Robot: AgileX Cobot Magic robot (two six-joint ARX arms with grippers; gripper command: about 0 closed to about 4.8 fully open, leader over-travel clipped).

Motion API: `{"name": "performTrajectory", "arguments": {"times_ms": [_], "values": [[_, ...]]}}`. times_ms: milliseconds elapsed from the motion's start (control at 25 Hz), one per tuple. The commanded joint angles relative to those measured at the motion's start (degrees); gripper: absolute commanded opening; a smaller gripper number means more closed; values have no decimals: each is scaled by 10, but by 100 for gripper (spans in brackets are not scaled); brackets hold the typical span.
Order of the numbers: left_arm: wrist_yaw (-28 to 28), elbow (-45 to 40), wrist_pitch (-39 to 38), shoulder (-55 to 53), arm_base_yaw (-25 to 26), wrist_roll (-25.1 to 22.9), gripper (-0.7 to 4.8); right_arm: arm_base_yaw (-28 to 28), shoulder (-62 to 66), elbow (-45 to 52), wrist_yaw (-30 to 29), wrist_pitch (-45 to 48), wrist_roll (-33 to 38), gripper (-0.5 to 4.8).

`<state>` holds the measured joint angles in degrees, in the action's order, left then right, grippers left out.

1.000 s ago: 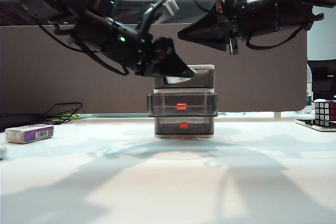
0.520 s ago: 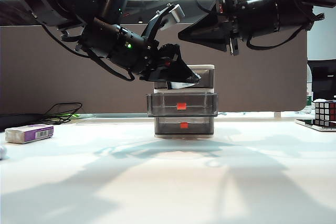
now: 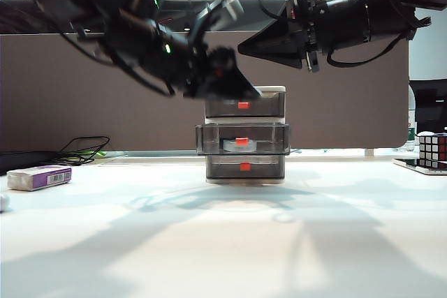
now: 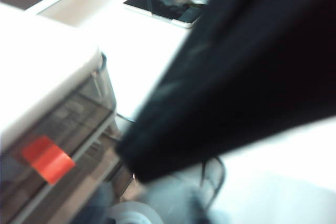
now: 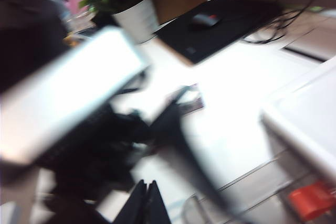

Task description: Open the second layer of the drawer on the table, pick up the transparent tape on the table and put it in, and finally close the drawer.

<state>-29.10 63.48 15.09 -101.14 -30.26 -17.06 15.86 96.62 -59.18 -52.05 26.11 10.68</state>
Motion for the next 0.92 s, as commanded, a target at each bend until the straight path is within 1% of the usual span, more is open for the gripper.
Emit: {"name": "performTrajectory", "arguments": {"times_ms": [40,120,160,200,240,320,400,440,520,640,680,840,920], "values": [[-3,2,-112,64,-1,-10,112,0,-4,-29,34,19,-2,-5],[-3,2,-181,94,-1,-25,44,0,-1,-57,71,10,-11,-5],[-3,2,-221,104,-1,-38,-8,0,8,-89,97,-20,-31,-5],[-2,2,-243,104,-1,-42,-6,0,17,-113,114,-46,-45,-5],[7,2,-273,102,1,-42,-6,0,38,-152,150,-91,-71,-5],[45,2,-288,91,1,-42,-6,0,89,-217,164,-138,-79,-5],[51,2,-284,85,1,-42,-6,0,125,-258,165,-159,-79,-5],[51,2,-270,77,1,-42,-6,0,163,-297,165,-183,-79,-5],[52,2,-252,69,4,-41,-6,0,202,-336,165,-209,-79,-5],[73,3,-242,60,4,-39,-6,1,226,-349,173,-239,-79,-5],[74,3,-238,55,4,-39,-6,1,229,-349,177,-256,-83,-5],[74,3,-226,37,4,-39,-6,1,233,-348,174,-271,-97,-5],[75,3,-204,22,4,-39,-6,1,233,-348,174,-274,-97,-5]]}}
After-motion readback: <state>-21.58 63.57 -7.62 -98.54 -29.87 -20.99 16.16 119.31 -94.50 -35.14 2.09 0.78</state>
